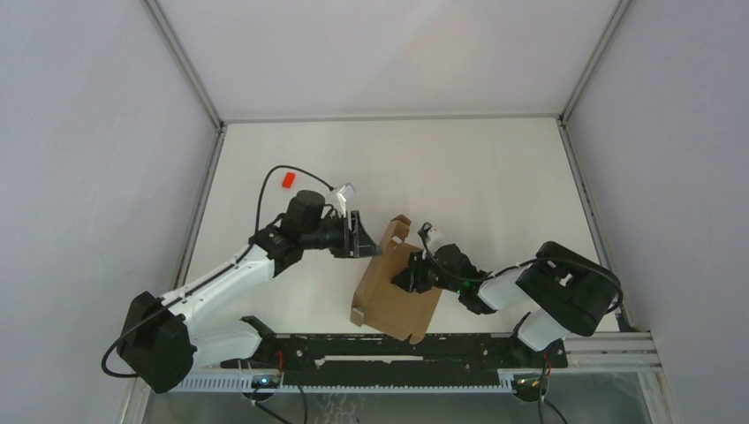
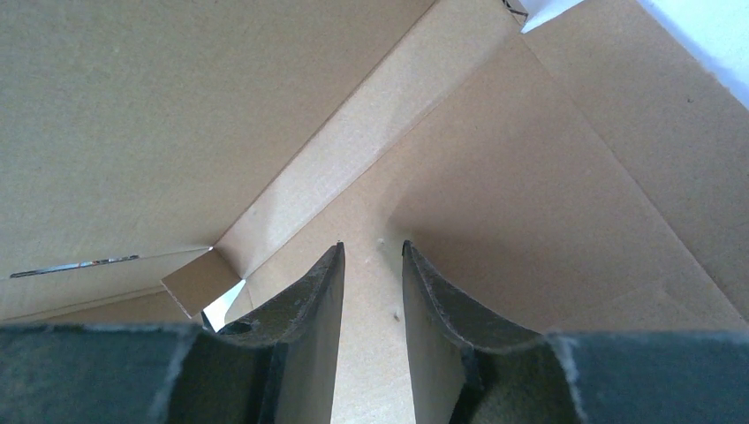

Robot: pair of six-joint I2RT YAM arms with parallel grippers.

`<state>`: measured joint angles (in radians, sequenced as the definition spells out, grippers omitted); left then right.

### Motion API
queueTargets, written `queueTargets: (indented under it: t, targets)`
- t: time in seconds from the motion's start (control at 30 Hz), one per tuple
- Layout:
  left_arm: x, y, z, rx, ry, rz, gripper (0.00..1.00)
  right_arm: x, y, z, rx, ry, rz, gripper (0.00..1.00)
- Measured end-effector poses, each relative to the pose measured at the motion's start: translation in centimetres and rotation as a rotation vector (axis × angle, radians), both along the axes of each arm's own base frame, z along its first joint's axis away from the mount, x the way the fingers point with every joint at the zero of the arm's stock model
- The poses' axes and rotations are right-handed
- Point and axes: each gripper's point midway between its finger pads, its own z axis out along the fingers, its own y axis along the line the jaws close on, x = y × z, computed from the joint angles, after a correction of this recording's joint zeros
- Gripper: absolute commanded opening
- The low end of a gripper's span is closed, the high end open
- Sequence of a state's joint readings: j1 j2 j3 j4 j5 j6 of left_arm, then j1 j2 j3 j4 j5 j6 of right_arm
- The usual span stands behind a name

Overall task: Fold the paper box
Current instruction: Fold the paper box at the center of the board.

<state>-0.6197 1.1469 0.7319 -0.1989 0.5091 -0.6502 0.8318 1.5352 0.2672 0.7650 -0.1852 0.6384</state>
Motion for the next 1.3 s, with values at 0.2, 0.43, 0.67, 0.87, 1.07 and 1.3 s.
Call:
queueTargets:
  t: [0.2,0.43,0.67,0.87,1.07,1.3]
  targets:
    - [-0.1,-0.3,0.3,-0.020,-0.002,-0.014,0.55,0.0,0.0,0.0,0.001,-0.001,0.001,0.39]
    - [-0.1,-0.4,-0.4,-0.017,0.010,-0.020,0.54,0.0,0.0,0.0,0.000,0.000,0.002,0.39]
    - [-0.2,-0.8,-0.3,-0.039,0.006,-0.042,0.54,-0.1,0.1,0.0,0.002,0.000,0.004,0.39]
    - [-0.4,-1.2,-1.1,-0.057,0.028,-0.066,0.53,-0.1,0.1,0.0,0.002,0.001,0.005,0.39]
    - [-0.5,-1.4,-1.1,-0.065,0.033,-0.070,0.53,-0.1,0.1,0.0,0.002,0.000,0.005,0.39]
    - [-0.4,-1.3,-1.3,-0.057,0.033,-0.065,0.53,-0.1,0.1,0.0,0.002,0.001,0.005,0.39]
